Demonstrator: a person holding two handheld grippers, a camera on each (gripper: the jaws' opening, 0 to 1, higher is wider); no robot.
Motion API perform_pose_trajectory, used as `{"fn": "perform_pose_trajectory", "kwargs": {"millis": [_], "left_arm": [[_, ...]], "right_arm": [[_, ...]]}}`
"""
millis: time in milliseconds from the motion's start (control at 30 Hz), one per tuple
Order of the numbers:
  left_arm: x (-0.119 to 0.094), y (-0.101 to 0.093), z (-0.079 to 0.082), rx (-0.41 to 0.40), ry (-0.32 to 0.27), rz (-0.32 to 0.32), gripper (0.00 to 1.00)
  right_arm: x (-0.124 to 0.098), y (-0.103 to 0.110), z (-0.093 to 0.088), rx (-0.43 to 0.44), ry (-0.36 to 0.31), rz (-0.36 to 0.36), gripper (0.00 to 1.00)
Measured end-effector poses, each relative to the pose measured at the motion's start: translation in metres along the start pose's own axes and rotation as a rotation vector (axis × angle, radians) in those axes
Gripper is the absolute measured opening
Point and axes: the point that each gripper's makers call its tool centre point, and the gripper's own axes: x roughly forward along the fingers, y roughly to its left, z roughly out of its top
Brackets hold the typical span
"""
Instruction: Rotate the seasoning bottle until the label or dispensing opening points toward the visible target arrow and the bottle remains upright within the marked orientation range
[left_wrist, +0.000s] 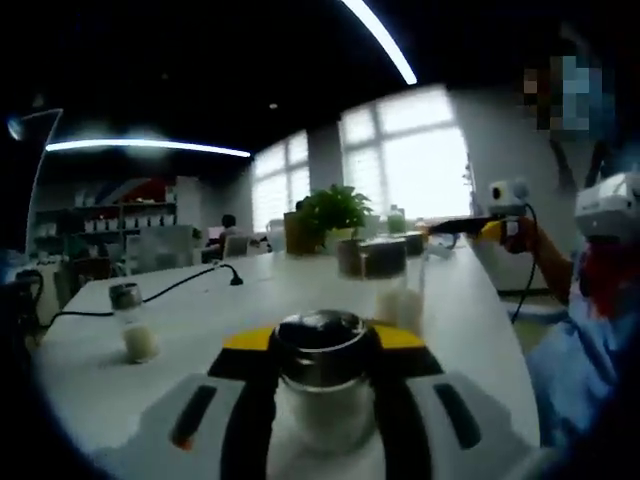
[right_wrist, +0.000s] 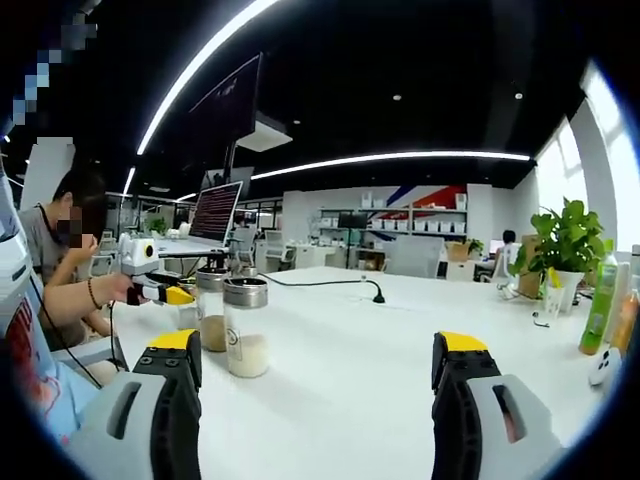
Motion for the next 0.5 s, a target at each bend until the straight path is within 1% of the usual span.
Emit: {"fn": "perform_pose_trajectory", "kwargs": {"millis": [67, 100, 167, 233, 300, 367, 400, 500], "left_arm": [[0.0, -0.001, 0.001, -0.007, 0.002, 0.001, 0.38], [-0.001, -0.003, 0.003, 0.007, 0.002, 0.008, 0.4], [-0.002, -0.006, 0.008, 0.012, -0.016, 0.004, 0.5], [-0.003, -0.009, 0.01, 0.009, -0.019, 0.002, 0.55], [-0.005, -0.007, 0.008, 0.019, 0.001, 0.032, 0.55], [-0.008, -0.009, 0.01, 0.004, -0.003, 0.046, 0.61], [-0.009, -0.01, 0.012, -0.022, -0.006, 0.057, 0.63], [-0.011, -0.014, 0.017, -0.029, -0.002, 0.078, 0.65]], "right_arm": [[0.0, 0.0, 0.0, -0.002, -0.001, 0.0, 0.99], [-0.001, -0.001, 0.0, -0.002, -0.001, -0.001, 0.99], [-0.001, -0.002, 0.002, 0.004, -0.013, -0.005, 0.99], [-0.002, -0.001, 0.005, 0.014, -0.031, 0.002, 0.99], [-0.003, 0.002, 0.006, 0.016, -0.033, 0.014, 0.99], [-0.004, 0.004, 0.007, 0.011, -0.036, 0.018, 0.99], [-0.005, 0.005, 0.008, 0.005, -0.037, 0.019, 0.99], [-0.006, 0.003, 0.009, -0.007, -0.04, 0.017, 0.99]]}}
